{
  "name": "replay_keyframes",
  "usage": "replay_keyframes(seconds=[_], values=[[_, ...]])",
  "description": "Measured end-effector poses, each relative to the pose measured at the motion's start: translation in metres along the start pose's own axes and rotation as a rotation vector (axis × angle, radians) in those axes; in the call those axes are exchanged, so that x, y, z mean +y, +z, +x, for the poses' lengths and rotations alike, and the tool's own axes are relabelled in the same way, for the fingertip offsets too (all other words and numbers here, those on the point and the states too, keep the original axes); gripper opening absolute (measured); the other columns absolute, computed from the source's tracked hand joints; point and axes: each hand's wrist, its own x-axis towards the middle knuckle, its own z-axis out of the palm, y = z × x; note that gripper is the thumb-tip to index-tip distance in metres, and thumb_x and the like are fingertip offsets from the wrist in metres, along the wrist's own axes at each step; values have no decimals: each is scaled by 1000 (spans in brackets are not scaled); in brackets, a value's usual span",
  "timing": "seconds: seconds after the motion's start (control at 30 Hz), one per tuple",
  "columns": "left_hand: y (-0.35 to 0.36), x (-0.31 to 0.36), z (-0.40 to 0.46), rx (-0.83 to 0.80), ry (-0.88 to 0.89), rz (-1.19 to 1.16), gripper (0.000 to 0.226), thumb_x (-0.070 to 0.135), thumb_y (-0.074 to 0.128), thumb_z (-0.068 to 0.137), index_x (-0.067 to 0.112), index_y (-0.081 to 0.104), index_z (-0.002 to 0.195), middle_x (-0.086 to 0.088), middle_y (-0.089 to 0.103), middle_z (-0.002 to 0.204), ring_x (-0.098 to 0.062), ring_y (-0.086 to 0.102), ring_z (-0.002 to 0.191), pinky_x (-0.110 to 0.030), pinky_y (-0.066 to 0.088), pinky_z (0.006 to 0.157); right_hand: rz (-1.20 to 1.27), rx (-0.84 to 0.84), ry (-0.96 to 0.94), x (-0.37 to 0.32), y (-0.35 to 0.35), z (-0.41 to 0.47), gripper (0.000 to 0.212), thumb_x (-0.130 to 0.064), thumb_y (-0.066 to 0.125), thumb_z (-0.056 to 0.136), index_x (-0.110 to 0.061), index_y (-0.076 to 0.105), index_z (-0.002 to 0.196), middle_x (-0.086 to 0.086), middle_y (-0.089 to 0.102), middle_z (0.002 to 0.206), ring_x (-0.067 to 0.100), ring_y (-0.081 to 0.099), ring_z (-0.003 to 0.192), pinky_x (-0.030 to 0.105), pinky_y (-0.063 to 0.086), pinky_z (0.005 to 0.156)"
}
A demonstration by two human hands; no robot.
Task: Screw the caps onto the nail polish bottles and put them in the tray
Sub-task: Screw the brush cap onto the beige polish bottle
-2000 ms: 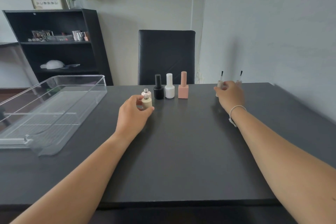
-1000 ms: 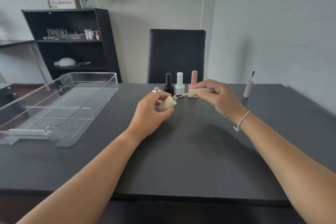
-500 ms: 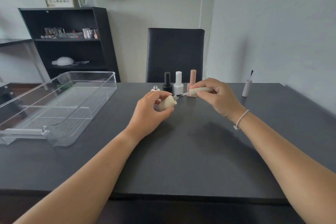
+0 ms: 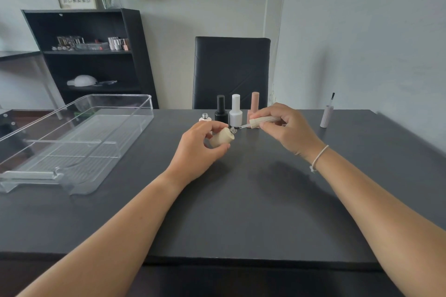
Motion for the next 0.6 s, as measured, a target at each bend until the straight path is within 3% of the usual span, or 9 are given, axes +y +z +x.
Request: replay_keyframes(seconds=[0.27, 0.47, 0.6], values=[[1, -2, 1, 7, 0, 21, 29, 15, 70, 76, 27, 63, 101, 20, 56, 93, -12, 54, 88, -9, 41, 71, -18, -14, -18, -2, 0, -1, 25, -3, 56, 83, -24, 70, 87, 14, 60, 83, 20, 47, 70, 12, 35, 58], [1, -2, 1, -10, 8, 16, 30, 16, 70, 76, 25, 63, 103, 14, 58, 96, -11, 54, 88, -15, 44, 73, -17, -11, -29, -2, 0, -1, 23, -4, 57, 83, -23, 70, 87, 12, 60, 82, 19, 48, 71, 13, 36, 59], [1, -2, 1, -28, 21, 33, 31, 17, 70, 77, 25, 62, 106, 15, 57, 96, -7, 54, 88, -11, 44, 70, -22, -5, -33, 0, 1, -1, 20, -9, 57, 81, -21, 71, 88, 1, 57, 76, 13, 46, 68, 10, 36, 59]])
